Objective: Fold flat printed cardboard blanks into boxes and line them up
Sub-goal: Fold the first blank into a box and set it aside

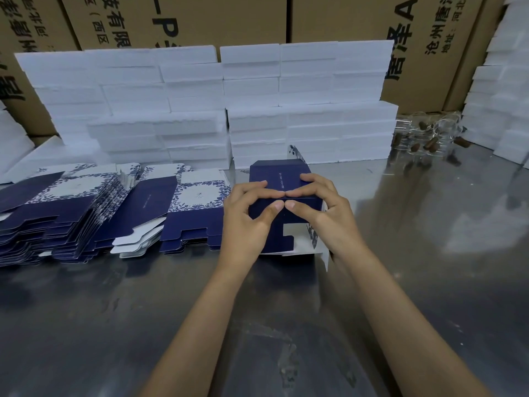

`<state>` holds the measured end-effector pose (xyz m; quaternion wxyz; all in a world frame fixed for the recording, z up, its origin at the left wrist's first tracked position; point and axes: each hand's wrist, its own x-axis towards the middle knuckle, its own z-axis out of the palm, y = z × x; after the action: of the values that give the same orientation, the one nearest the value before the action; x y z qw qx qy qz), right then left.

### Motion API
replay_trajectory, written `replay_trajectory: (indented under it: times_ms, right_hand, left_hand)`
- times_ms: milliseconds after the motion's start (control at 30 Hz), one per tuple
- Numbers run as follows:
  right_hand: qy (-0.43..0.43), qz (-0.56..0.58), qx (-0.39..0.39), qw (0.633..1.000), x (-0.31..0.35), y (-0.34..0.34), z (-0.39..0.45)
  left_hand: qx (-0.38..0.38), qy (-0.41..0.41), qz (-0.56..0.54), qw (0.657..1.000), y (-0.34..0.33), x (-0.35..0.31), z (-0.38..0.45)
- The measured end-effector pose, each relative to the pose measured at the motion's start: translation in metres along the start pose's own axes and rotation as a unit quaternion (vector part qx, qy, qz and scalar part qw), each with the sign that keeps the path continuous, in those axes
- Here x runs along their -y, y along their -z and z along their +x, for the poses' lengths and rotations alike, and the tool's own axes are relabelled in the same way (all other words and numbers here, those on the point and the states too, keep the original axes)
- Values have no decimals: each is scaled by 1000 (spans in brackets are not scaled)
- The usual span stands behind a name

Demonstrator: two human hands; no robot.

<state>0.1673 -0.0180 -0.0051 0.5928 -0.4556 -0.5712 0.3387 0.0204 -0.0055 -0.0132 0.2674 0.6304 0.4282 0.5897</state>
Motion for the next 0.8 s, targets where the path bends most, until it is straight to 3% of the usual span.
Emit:
replay_trajectory:
  times_ms: [333, 800]
  right_hand:
    - [-10, 27, -12, 1000, -2, -1, 0]
    - [-22, 64, 42, 997, -11, 22, 9]
  left_hand:
    - [-25, -4, -2, 1000, -5, 1, -1]
    - [39, 29, -54, 997, 15, -4, 5]
